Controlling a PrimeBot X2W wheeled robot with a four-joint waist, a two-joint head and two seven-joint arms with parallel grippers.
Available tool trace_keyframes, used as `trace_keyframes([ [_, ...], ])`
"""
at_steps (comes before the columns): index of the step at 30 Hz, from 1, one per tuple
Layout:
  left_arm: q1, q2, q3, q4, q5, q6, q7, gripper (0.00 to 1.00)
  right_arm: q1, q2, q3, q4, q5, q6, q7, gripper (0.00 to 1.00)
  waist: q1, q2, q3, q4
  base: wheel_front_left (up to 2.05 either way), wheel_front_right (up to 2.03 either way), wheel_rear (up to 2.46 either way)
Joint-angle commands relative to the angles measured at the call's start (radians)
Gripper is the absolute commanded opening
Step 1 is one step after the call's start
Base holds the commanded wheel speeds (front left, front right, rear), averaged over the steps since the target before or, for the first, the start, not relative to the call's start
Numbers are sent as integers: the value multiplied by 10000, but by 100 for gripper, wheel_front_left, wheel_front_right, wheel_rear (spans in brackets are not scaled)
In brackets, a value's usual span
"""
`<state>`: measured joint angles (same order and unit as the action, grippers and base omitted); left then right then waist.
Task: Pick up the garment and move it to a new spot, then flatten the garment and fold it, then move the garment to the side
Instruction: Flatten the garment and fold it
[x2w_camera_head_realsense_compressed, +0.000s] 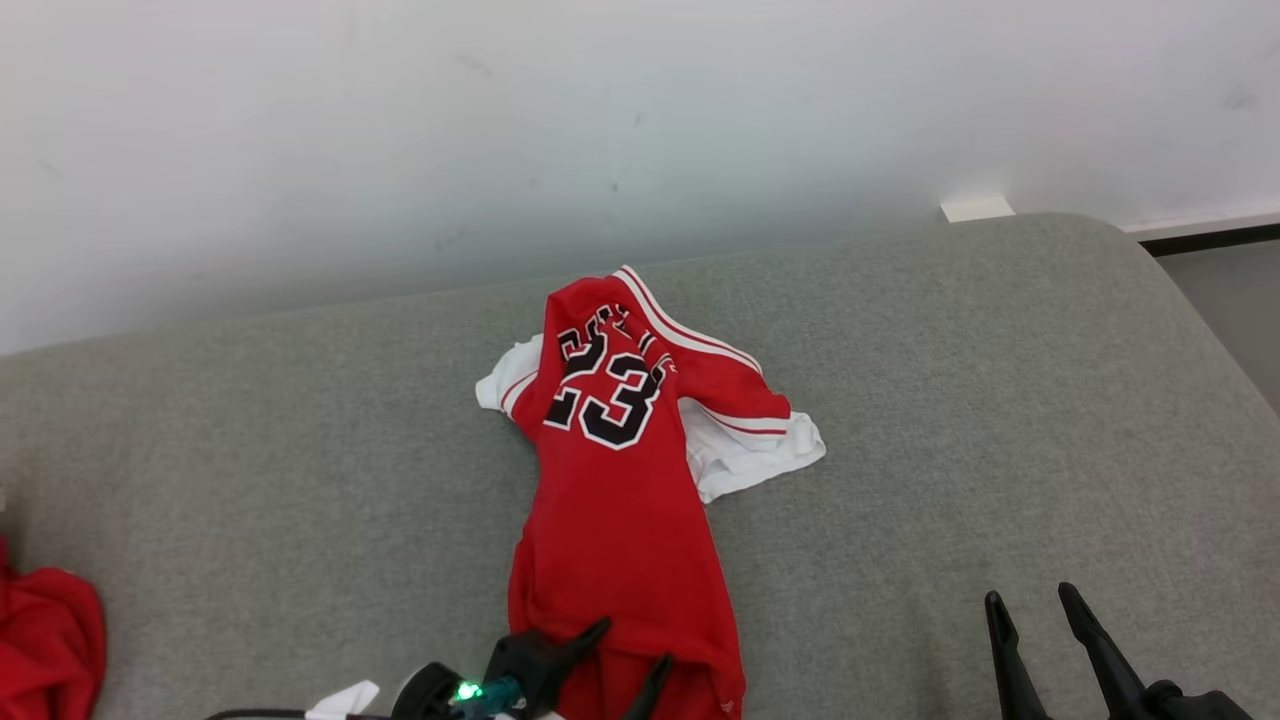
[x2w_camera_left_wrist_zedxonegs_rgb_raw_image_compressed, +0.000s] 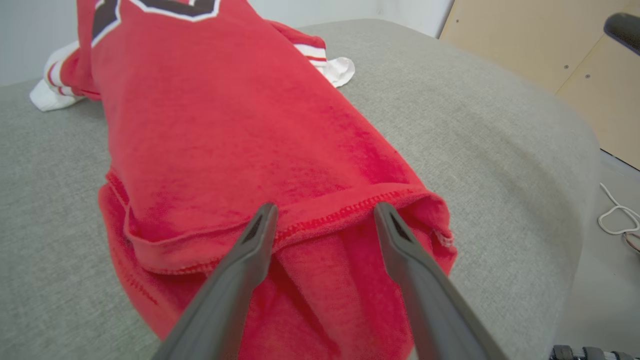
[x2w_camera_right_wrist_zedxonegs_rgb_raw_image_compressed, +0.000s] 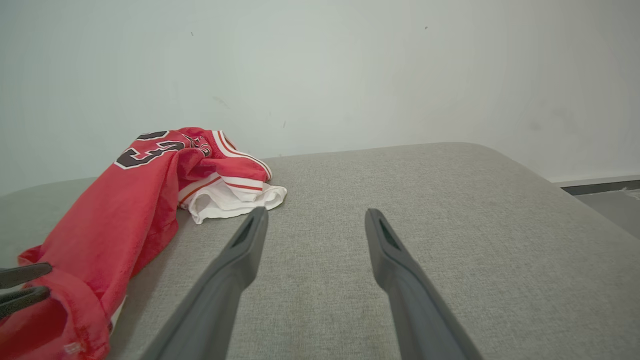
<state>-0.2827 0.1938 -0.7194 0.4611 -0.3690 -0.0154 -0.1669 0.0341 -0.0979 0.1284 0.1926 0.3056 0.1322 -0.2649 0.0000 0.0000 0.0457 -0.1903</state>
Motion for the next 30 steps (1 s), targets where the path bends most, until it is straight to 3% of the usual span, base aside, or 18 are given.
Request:
trace_keyframes([
  [1,-86,69,-4,43,126,43,27,100,-31,-50,-10,-46,31,-29,10,100,0,0,53,-58,0,0,0],
  [9,-626,278,-283,729,597,220,206,100,-127,76,-23,-50,-32,-29,11,100,0,0,235,-241,0,0,0],
  [16,-817,175,-470,1154,576,47,281,100,-181,152,-93,16,-22,-29,11,100,0,0,348,-288,0,0,0],
  [17,-865,163,-489,1247,590,53,286,48,-198,162,-102,16,-27,-29,11,100,0,0,362,-282,0,0,0],
  [19,-941,57,-436,1345,488,52,170,5,-237,180,-120,30,-34,-29,11,100,0,0,382,-265,0,0,0],
  [20,-994,1,-390,1377,423,69,83,0,-253,187,-120,41,-32,-29,11,100,0,0,384,-255,0,0,0],
  [26,-1042,-165,178,1151,-192,60,-462,0,-211,212,-120,94,-51,-29,11,100,0,0,310,-154,0,0,0],
  [30,-729,85,836,520,-657,369,-766,0,-5,230,-166,122,-60,-29,11,100,0,0,107,-38,0,0,0],
])
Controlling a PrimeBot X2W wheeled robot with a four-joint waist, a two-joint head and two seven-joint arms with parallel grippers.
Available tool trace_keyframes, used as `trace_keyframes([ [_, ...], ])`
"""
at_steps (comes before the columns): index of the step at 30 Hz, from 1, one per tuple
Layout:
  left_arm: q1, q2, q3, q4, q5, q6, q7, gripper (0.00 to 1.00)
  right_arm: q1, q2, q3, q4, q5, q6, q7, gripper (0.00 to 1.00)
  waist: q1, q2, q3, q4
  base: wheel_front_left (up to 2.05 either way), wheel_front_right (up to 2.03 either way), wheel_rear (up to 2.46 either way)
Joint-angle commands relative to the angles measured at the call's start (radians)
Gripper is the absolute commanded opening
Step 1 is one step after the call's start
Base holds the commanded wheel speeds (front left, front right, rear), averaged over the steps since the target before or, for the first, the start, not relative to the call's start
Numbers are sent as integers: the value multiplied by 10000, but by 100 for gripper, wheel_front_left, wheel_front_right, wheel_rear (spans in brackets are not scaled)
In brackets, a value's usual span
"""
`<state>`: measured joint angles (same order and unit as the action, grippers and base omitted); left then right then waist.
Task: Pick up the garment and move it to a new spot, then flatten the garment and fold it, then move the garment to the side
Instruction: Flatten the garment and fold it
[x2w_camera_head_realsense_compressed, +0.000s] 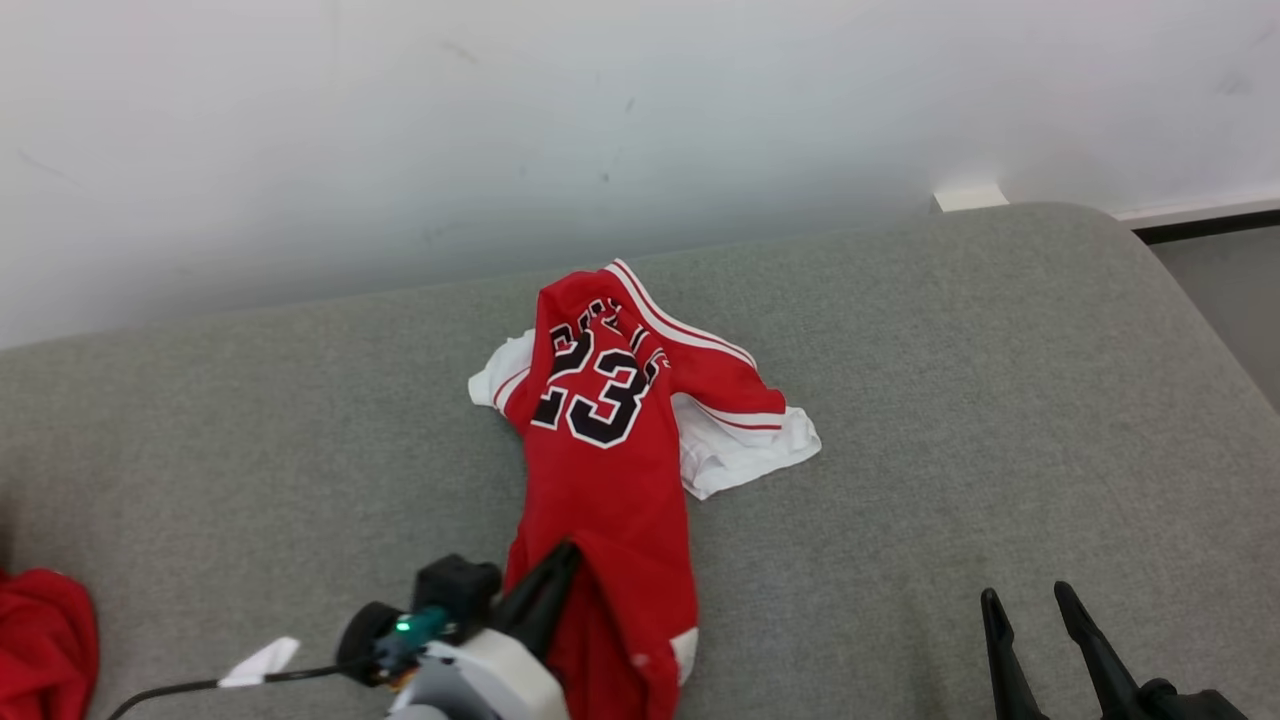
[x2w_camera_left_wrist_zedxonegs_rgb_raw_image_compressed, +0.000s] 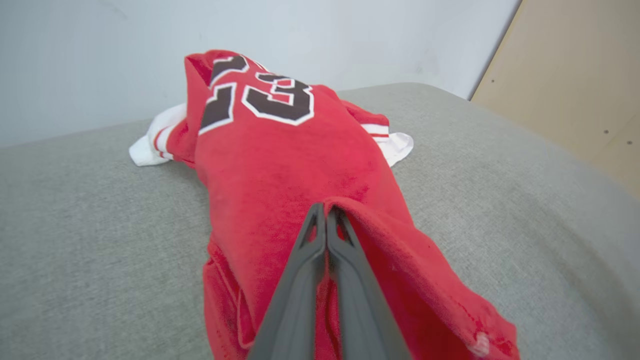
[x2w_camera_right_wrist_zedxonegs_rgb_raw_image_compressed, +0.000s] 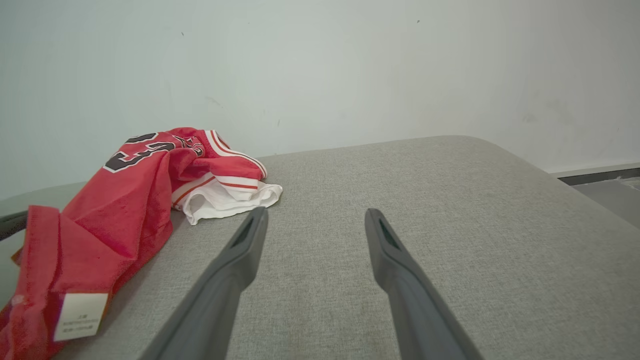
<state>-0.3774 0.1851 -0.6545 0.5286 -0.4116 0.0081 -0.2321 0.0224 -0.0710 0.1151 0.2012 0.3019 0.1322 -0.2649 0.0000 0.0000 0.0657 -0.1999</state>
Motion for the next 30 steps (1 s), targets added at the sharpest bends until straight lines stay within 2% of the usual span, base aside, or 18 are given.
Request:
trace_keyframes([
  [1,317,337,357,-340,-229,224,-140,0,157,-35,-41,43,-27,-29,11,100,0,0,-153,84,0,0,0],
  [5,686,1066,1197,-1005,-560,679,-225,0,243,-26,-91,-24,-6,-27,11,100,0,0,-213,277,0,0,0],
  [9,672,1692,1718,-881,-686,963,-149,0,246,-22,-26,6,1,-29,11,100,0,0,-237,502,0,0,0],
  [10,592,1725,1844,-759,-786,1010,-153,5,220,-23,-12,27,13,-29,11,100,0,0,-235,558,0,0,0],
  [11,511,1749,1960,-578,-817,1107,-163,47,191,-17,-3,33,32,-29,11,100,0,0,-234,616,0,0,0],
  [12,487,1802,2010,-287,-765,1193,-143,100,169,-11,35,50,50,-29,11,100,0,0,-246,663,0,0,0],
  [18,712,1645,2242,1002,-1084,1396,-113,100,144,17,131,80,78,-29,11,100,0,0,-312,712,0,0,0],
  [20,914,1752,2315,1160,-1012,1525,-170,100,240,33,121,84,82,-29,11,100,0,0,-325,737,0,0,0],
  [26,1383,1444,2326,313,-961,1857,-256,100,459,-50,-29,63,21,-29,11,100,0,0,-387,992,0,0,0],
  [30,1384,1093,1839,-563,-679,1978,11,100,402,-79,38,52,-9,-29,11,100,0,0,-422,1139,0,0,0],
])
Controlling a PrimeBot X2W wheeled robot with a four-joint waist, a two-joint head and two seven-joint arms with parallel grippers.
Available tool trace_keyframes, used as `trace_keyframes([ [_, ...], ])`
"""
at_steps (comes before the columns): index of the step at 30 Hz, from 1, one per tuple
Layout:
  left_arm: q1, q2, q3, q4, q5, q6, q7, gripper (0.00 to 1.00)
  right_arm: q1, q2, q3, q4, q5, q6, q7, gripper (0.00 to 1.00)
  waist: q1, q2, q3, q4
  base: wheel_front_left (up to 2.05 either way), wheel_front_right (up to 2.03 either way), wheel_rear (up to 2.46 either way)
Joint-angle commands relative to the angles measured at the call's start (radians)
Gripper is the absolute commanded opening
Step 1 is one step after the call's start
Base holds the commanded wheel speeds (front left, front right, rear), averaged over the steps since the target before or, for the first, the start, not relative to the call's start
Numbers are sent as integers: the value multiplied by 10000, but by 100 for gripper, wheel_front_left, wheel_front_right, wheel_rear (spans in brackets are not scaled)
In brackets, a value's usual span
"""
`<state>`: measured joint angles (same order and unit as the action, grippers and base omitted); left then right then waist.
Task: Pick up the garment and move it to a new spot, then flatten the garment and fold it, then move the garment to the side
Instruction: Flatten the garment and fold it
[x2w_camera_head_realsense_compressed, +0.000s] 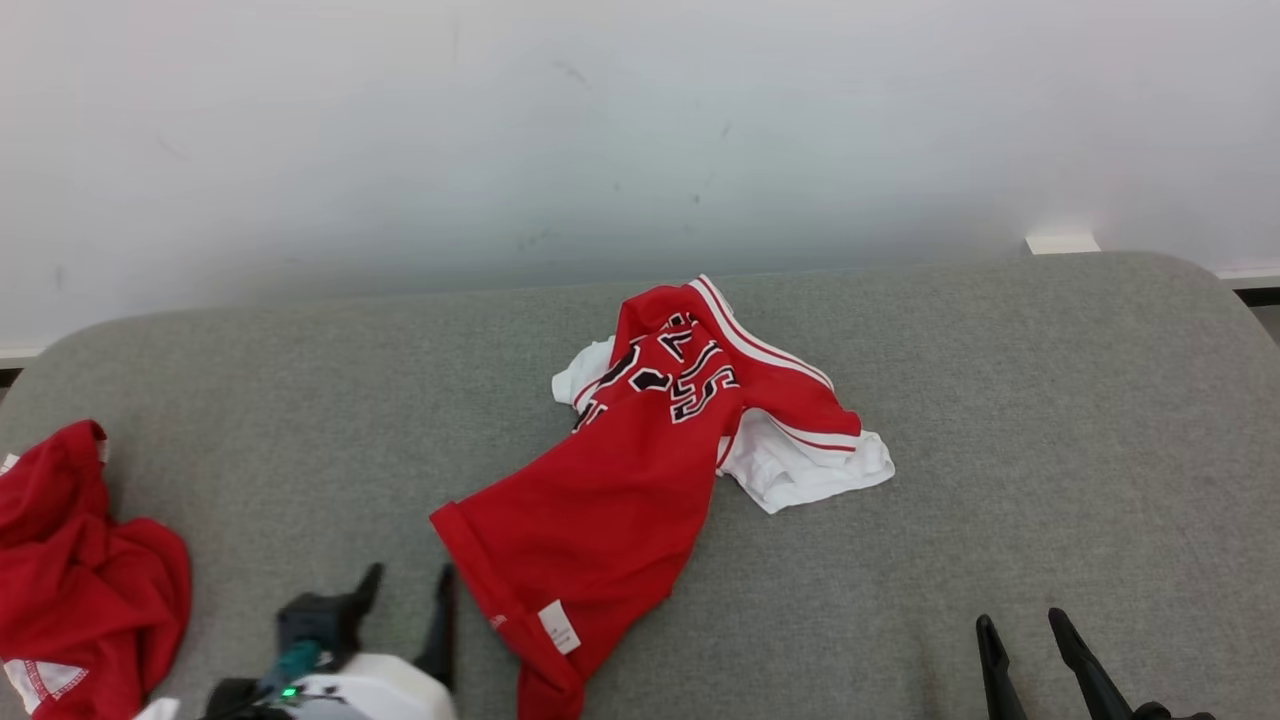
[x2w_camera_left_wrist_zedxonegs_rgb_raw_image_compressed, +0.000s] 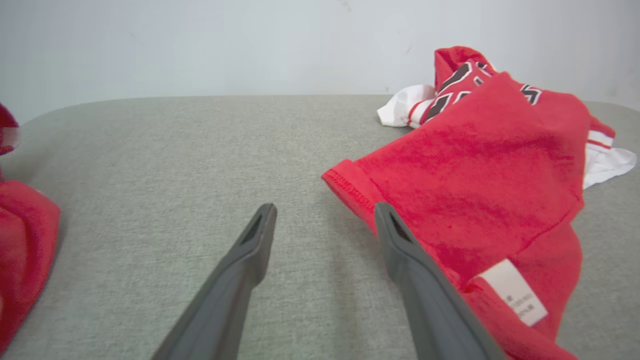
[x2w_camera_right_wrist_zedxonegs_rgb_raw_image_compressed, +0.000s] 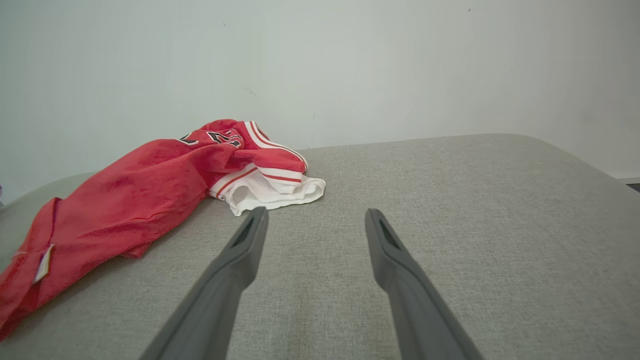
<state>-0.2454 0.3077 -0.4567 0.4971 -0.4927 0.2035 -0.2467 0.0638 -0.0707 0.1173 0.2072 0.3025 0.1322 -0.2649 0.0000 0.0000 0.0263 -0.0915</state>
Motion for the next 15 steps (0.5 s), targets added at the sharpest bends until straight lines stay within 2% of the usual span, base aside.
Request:
trace_keyframes([
  [1,24,-215,-297,-446,221,38,300,100,-33,-93,44,2,-23,-29,11,100,0,0,-40,74,0,0,0],
  [8,-48,-721,-1164,-1313,489,114,1235,100,-124,-102,156,47,-33,-29,11,100,0,0,-115,63,0,0,0],
  [10,117,-785,-1400,-1107,565,294,1729,100,-165,-95,239,54,-21,-29,9,100,0,0,-90,-50,0,0,0],
  [15,267,-736,-1397,-725,533,519,1883,100,-159,-68,206,28,46,-29,11,100,0,0,-14,-189,0,0,0],
])
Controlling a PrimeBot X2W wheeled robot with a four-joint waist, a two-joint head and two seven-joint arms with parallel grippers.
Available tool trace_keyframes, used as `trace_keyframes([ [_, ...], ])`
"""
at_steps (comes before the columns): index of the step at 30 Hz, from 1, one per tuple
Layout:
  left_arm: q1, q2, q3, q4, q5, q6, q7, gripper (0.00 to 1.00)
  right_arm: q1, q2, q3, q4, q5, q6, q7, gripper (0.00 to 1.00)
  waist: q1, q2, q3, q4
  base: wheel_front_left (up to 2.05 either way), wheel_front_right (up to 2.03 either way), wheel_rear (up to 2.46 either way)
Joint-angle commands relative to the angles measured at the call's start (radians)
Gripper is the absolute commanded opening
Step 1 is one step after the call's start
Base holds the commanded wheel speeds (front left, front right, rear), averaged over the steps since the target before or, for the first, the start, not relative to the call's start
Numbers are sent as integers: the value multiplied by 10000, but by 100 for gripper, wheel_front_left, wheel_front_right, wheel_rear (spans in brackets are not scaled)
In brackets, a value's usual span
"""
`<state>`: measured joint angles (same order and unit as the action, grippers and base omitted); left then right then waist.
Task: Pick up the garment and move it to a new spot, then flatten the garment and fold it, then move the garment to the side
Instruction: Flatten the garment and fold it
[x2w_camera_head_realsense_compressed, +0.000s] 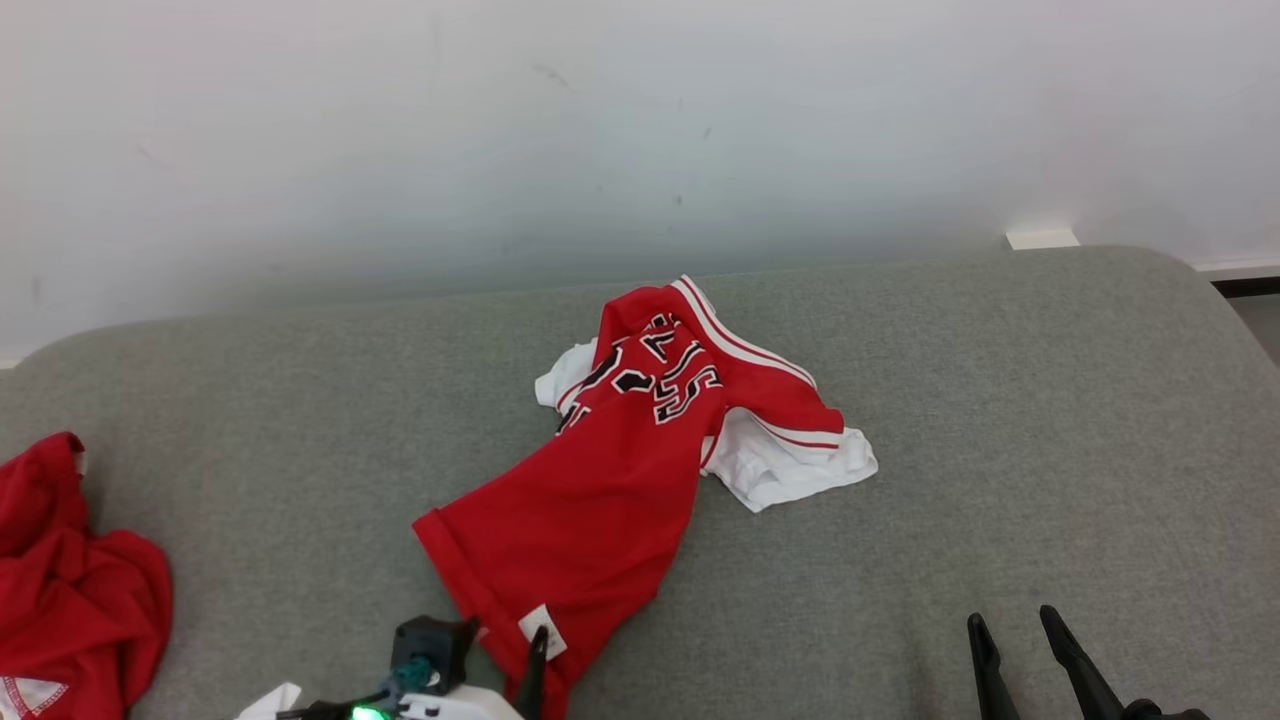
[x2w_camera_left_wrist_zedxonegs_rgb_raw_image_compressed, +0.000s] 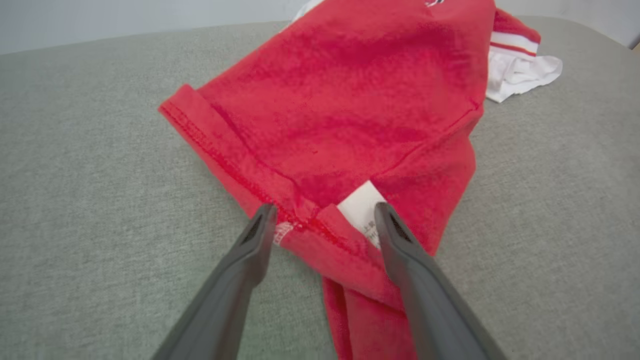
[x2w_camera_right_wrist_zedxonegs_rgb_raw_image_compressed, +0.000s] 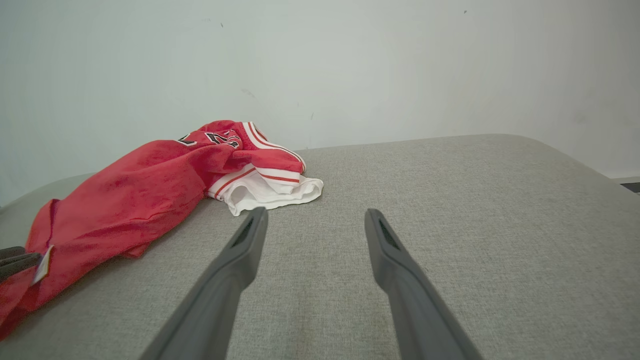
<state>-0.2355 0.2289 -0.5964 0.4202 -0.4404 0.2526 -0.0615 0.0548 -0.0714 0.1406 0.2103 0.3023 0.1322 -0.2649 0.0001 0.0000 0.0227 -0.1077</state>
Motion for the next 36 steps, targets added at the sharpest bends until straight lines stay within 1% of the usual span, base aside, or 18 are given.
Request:
trace_keyframes([
  [1,171,90,-25,142,25,2,25,100,-54,-59,-25,2,56,-27,11,100,-1,0,47,-52,0,0,0],
  [5,-76,83,-122,445,81,-169,-125,100,-72,-51,-72,10,52,-29,11,100,-1,0,161,-81,0,0,0],
  [13,-474,-40,-2,1233,-110,-140,-200,100,-202,-12,-41,44,62,-29,11,100,-1,0,271,-156,0,0,0],
  [14,-494,-47,41,1341,-157,-145,-197,88,-215,-10,-60,40,66,-29,11,100,-1,0,277,-160,0,0,0],
  [15,-511,-47,62,1426,-200,-171,-235,51,-219,-10,-76,43,64,-29,11,100,-1,0,286,-163,0,0,0],
  [17,-565,-34,94,1577,-261,-226,-306,28,-222,-9,-90,54,44,-29,11,100,-1,0,300,-163,0,0,0],
  [21,-680,-75,155,1846,-337,-250,-501,11,-230,-2,-101,59,19,-29,11,100,-1,0,304,-160,0,0,0],
  [23,-710,-78,225,1948,-394,-201,-621,15,-213,2,-89,61,17,-29,11,100,-1,0,270,-158,0,0,0],
  [26,-771,-31,301,2038,-473,-214,-745,9,-196,-4,-90,58,30,-29,11,100,-1,0,248,-143,0,0,0],
  [27,-766,-5,330,2048,-505,-225,-792,0,-182,-11,-95,62,24,-29,11,100,-1,0,232,-135,0,0,0],
  [32,-632,67,753,1762,-917,-313,-1078,0,-62,-38,-107,72,5,-29,11,100,-1,0,93,-89,0,0,0],
  [36,-805,129,1243,1204,-1490,-583,-1147,0,-24,-73,-87,73,0,-28,11,100,-1,0,-9,-58,0,0,0],
])
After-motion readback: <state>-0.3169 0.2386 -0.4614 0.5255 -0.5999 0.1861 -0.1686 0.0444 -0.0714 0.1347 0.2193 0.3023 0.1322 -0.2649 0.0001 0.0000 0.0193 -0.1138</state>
